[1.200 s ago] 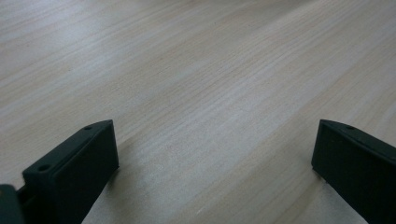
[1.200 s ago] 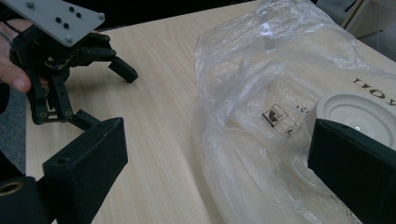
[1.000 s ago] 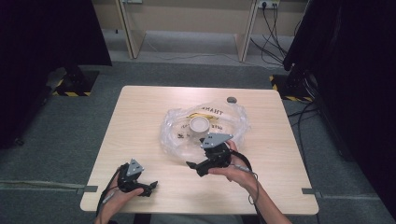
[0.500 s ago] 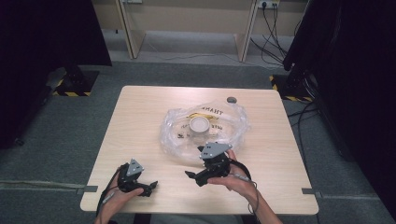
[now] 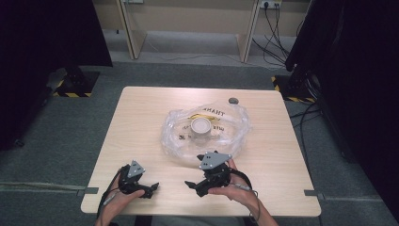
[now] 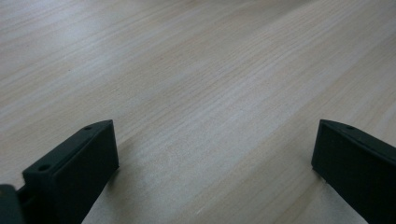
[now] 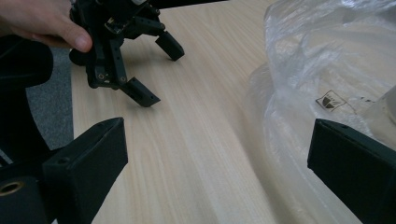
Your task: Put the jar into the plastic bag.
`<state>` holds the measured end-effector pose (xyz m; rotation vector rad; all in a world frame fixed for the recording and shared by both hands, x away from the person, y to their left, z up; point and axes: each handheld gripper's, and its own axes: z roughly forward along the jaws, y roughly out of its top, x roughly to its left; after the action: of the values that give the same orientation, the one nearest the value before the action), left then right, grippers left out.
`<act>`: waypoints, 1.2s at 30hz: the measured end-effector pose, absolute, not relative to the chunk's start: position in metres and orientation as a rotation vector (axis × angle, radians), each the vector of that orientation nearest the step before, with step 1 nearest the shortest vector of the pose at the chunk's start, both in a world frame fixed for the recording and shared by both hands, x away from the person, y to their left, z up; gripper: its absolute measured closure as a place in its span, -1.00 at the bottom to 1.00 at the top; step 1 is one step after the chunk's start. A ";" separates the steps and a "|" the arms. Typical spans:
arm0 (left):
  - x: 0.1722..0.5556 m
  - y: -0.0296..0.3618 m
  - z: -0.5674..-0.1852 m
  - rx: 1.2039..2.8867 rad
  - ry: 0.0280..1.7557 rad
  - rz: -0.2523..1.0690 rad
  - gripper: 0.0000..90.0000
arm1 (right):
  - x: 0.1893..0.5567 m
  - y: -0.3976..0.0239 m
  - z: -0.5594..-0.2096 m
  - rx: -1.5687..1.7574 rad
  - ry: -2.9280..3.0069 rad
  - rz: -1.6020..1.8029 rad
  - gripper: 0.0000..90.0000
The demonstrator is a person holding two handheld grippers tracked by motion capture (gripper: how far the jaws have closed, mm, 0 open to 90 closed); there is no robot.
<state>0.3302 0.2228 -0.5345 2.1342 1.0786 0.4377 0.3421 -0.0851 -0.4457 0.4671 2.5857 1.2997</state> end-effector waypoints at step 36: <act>0.330 0.223 -0.535 2.134 1.079 0.438 -1.00 | 0.332 -0.124 -0.474 0.614 2.601 1.258 -0.88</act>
<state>0.3302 0.2228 -0.5345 2.1341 1.0786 0.4378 0.3321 -0.1236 -0.4737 0.6141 2.6010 1.2580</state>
